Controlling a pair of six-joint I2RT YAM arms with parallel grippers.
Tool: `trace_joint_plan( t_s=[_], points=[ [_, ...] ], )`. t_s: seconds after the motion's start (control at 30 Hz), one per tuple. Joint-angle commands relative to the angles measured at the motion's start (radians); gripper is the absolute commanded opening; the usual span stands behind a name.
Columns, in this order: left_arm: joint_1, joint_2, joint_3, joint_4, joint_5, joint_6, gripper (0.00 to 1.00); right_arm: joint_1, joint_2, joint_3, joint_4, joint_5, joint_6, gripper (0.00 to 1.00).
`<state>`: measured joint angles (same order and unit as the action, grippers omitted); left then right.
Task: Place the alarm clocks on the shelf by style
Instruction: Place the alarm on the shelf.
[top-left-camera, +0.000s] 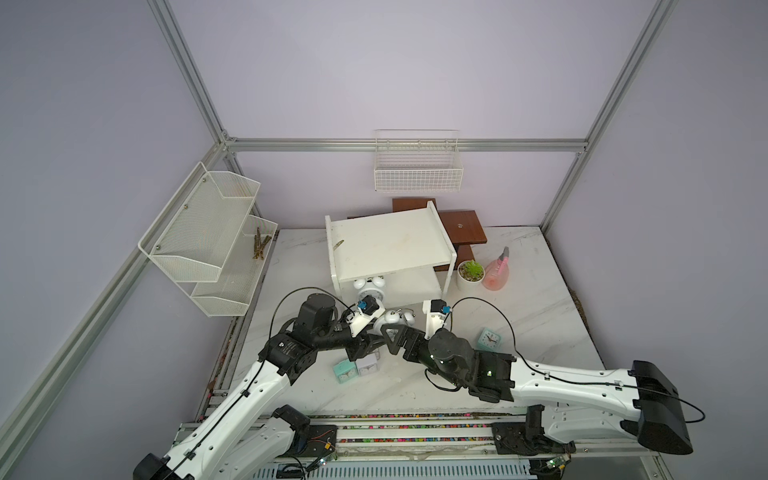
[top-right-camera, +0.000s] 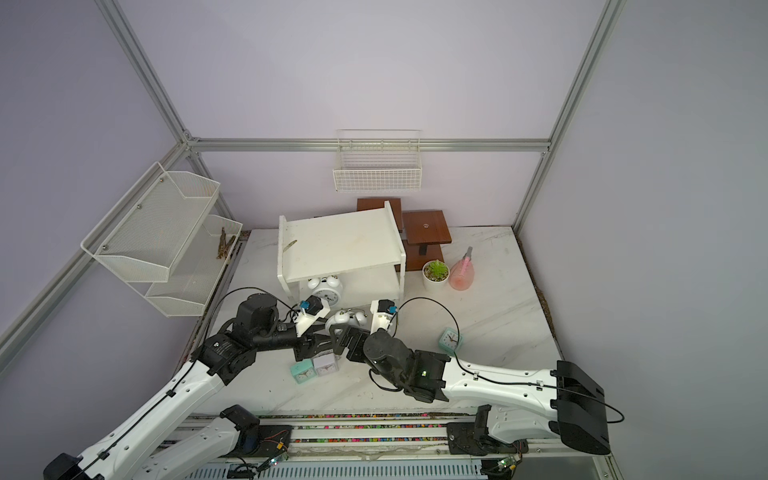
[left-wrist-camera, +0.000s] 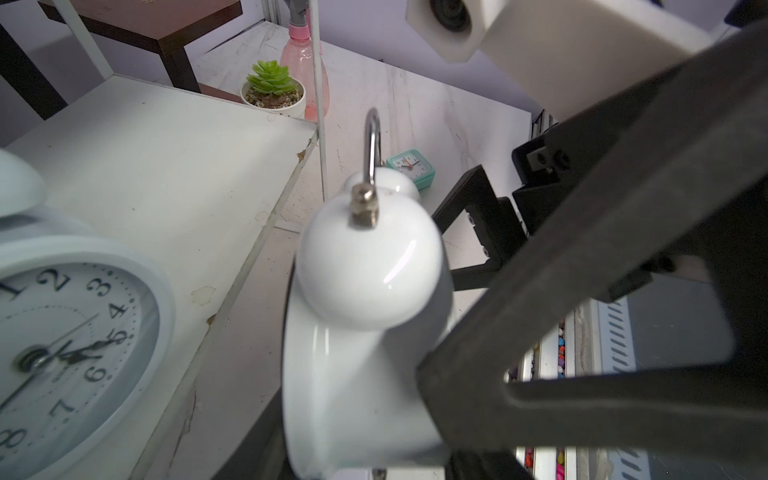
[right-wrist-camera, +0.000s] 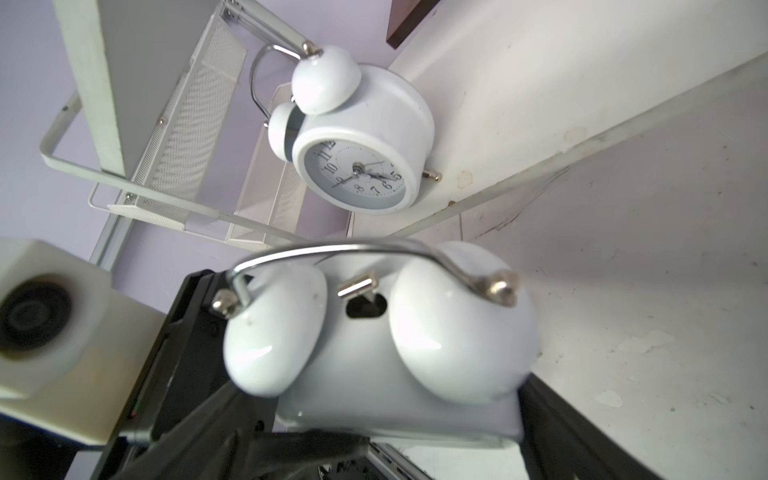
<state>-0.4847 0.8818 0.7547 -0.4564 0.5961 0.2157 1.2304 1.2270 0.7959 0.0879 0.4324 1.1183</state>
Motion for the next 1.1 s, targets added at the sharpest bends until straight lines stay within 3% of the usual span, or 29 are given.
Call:
trace_joint_plan(
  t_s=[0.0,0.4,1.07],
  points=[
    [0.002,-0.010,0.017,0.021,-0.028,-0.025,0.28,0.031,-0.003,-0.015,0.151,0.148,0.050,0.99],
    [0.001,-0.010,0.015,0.026,-0.024,-0.030,0.29,0.052,0.104,-0.047,0.328,0.136,0.106,0.98],
    [0.001,-0.024,0.021,0.032,-0.045,-0.051,0.29,0.095,0.171,-0.104,0.452,0.273,0.172,0.96]
  ],
)
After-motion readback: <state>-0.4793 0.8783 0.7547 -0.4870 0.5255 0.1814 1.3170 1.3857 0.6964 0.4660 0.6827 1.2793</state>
